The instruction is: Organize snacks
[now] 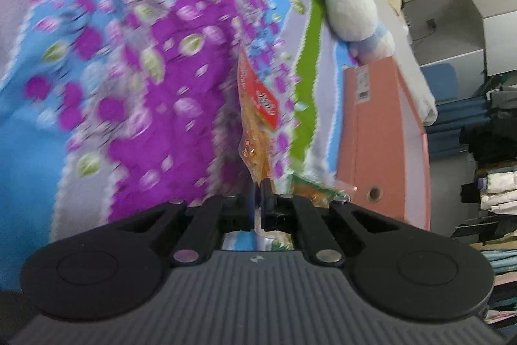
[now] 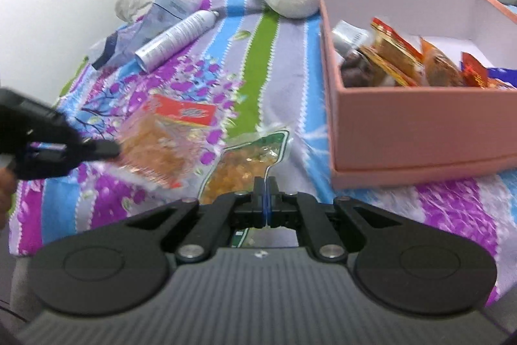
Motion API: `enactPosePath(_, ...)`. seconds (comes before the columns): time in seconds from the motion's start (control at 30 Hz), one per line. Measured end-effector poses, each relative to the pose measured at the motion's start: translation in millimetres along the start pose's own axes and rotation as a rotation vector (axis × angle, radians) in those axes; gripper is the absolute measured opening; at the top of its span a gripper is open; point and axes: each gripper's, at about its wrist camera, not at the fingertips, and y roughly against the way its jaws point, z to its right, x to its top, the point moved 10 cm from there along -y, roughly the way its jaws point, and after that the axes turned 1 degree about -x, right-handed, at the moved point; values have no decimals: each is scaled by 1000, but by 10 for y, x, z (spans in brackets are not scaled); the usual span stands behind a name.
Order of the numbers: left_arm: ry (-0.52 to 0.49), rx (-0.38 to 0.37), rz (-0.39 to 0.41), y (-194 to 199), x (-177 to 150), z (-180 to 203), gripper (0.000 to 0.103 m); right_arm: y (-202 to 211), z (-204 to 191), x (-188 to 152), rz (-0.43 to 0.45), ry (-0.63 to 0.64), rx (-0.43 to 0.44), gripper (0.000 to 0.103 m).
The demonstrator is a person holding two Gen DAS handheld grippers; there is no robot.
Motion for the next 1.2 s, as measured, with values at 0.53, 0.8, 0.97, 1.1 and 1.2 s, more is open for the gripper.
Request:
enactPosePath(0.53, -142, 228, 6, 207, -95, -250, 86, 23, 186, -219, -42, -30, -72, 10)
enactPosePath(0.8, -342, 341, 83, 127, -52, -51, 99, -45, 17, -198, -1, -42, -28, 88)
enactPosePath(0.97, -487, 396, 76, -80, -60, 157, 99, -271, -172, -277, -13, 6, -28, 88)
enactPosePath(1.1, -531, 400, 47, -257, -70, 241, 99, -424, -249, -257, -1, 68, -73, 88)
enactPosePath(1.2, -553, 414, 16, -388, -96, 243, 99, -516, -260, -228, 3, 89, -93, 88)
